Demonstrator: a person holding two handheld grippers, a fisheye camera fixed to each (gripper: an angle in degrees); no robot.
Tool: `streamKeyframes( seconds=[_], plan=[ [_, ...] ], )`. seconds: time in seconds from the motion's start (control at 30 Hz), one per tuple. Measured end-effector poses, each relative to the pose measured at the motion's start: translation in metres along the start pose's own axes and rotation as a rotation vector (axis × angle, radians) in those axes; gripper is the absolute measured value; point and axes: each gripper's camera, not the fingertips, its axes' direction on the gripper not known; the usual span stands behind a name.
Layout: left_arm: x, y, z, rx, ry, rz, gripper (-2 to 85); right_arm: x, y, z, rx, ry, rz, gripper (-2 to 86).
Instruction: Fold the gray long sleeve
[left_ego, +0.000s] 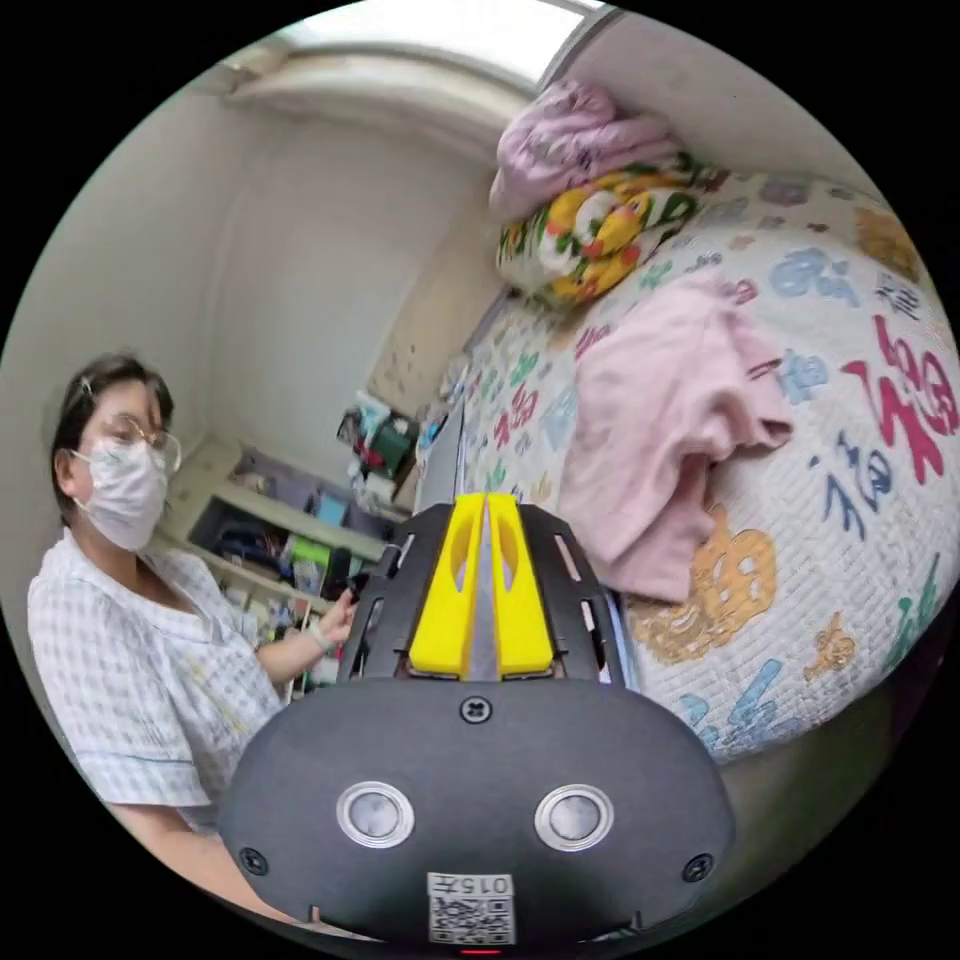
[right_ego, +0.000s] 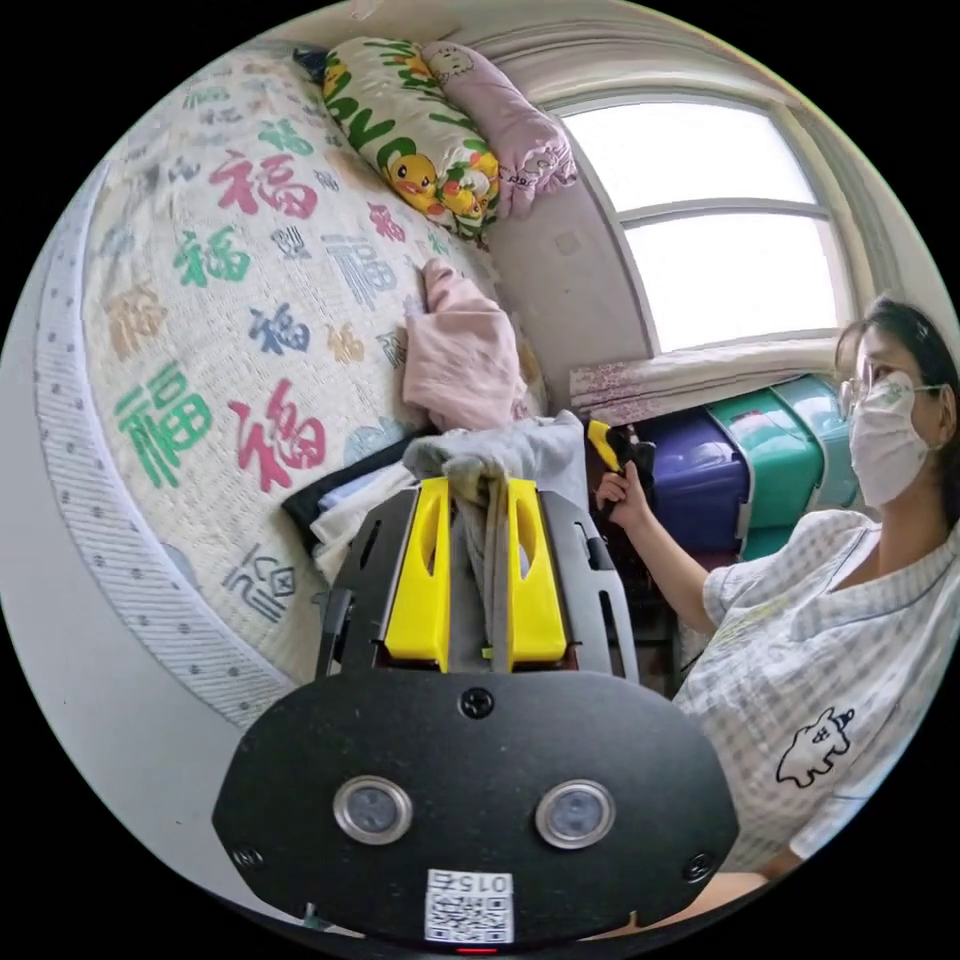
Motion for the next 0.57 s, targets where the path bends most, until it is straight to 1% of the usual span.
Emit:
streamKeyframes(
  seconds=[0.07, 0.13, 0.2, 0.27, 0.3, 0.33, 0.37, 0.43, 0.47, 0.5, 0.57],
  plan=[
    [0.024, -0.043, 0.024, 0.005, 0.172, 0.030, 2.1, 0.048, -0.036, -0.019, 0.010, -0.151, 0.136, 9.1],
    [0.058, -0.071, 0.057, 0.009, 0.219, 0.134, 4.0, 0.087, -0.066, -0.026, 0.077, -0.252, 0.256, 9.3],
    [0.095, -0.090, 0.096, 0.022, 0.185, 0.243, 6.9, 0.123, -0.100, -0.020, 0.111, -0.279, 0.372, 9.4],
    [0.142, -0.105, 0.150, 0.001, 0.118, 0.380, 12.2, 0.161, -0.147, 0.014, 0.046, -0.200, 0.475, 9.8],
    [0.151, -0.106, 0.162, -0.001, 0.112, 0.402, 12.6, 0.169, -0.158, 0.025, 0.029, -0.183, 0.496, 10.0],
    [0.165, -0.108, 0.184, 0.010, 0.069, 0.441, 12.6, 0.188, -0.173, 0.048, 0.007, -0.165, 0.560, 10.4],
    [0.169, -0.111, 0.201, 0.058, -0.046, 0.447, 11.9, 0.206, -0.186, 0.070, -0.022, -0.149, 0.629, 10.9],
    [0.150, -0.124, 0.227, 0.078, -0.118, 0.390, 7.7, 0.228, -0.202, 0.101, -0.105, -0.101, 0.694, 11.3],
    [0.118, -0.140, 0.246, 0.036, -0.054, 0.286, 5.9, 0.239, -0.210, 0.118, -0.157, -0.084, 0.711, 11.6],
    [0.100, -0.148, 0.257, 0.007, -0.023, 0.223, 5.0, 0.242, -0.212, 0.124, -0.171, -0.080, 0.715, 11.7],
    [0.023, -0.176, 0.302, -0.057, 0.056, -0.014, 3.2, 0.252, -0.215, 0.135, -0.164, -0.121, 0.714, 11.9]
  ],
)
